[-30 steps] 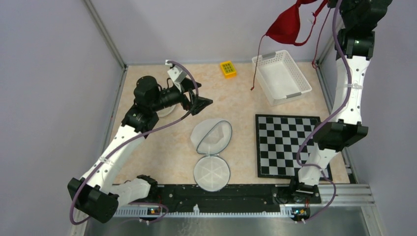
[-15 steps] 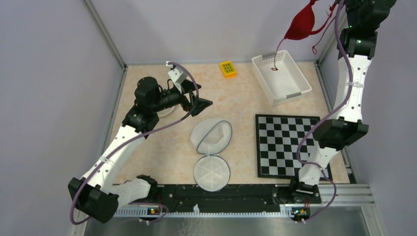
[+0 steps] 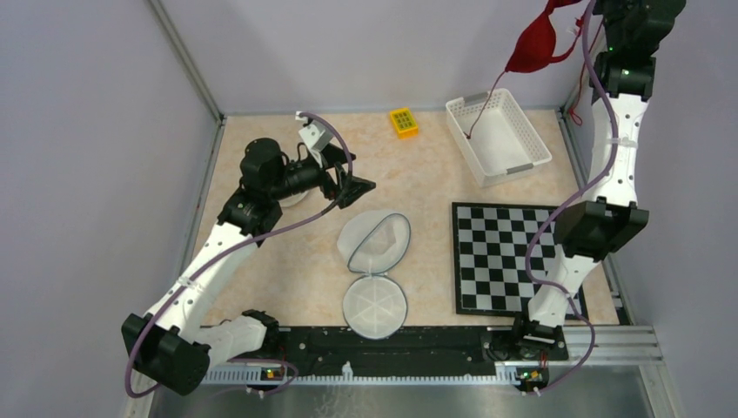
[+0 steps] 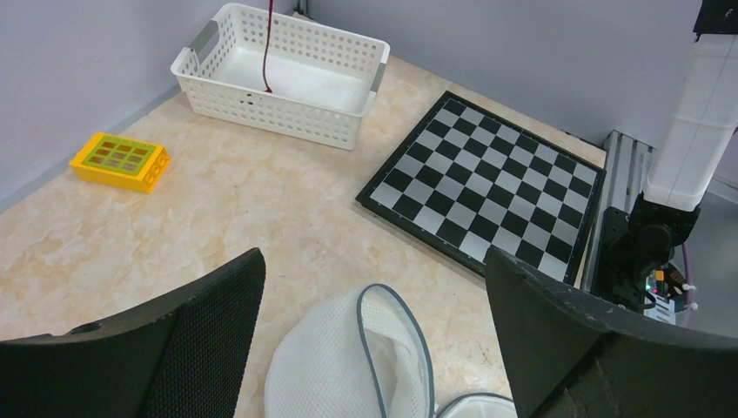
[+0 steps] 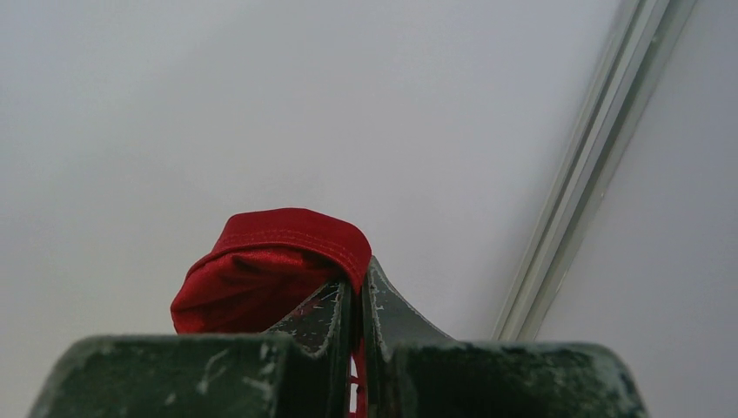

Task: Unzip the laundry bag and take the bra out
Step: Place the bra in the bin.

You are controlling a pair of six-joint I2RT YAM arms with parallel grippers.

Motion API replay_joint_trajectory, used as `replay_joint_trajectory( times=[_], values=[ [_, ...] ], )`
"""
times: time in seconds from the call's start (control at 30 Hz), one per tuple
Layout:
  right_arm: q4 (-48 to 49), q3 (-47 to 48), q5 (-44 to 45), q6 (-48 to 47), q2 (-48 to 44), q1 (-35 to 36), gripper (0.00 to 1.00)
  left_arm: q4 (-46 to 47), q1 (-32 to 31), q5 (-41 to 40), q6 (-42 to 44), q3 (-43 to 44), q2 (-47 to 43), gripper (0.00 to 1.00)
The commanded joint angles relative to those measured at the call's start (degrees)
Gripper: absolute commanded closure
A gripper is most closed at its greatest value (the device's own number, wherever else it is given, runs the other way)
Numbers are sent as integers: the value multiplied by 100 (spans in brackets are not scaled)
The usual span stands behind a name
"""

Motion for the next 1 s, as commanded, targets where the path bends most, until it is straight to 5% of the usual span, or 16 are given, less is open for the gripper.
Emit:
replay_joint_trajectory(
  times=[0.0, 0.97],
  values=[
    [286, -152, 84, -20, -18, -60, 100, 178, 39, 109, 68, -102, -130, 1],
    [99, -1179, -252, 840, 198, 327, 100, 49, 113, 73, 230, -256, 86, 1]
  ],
)
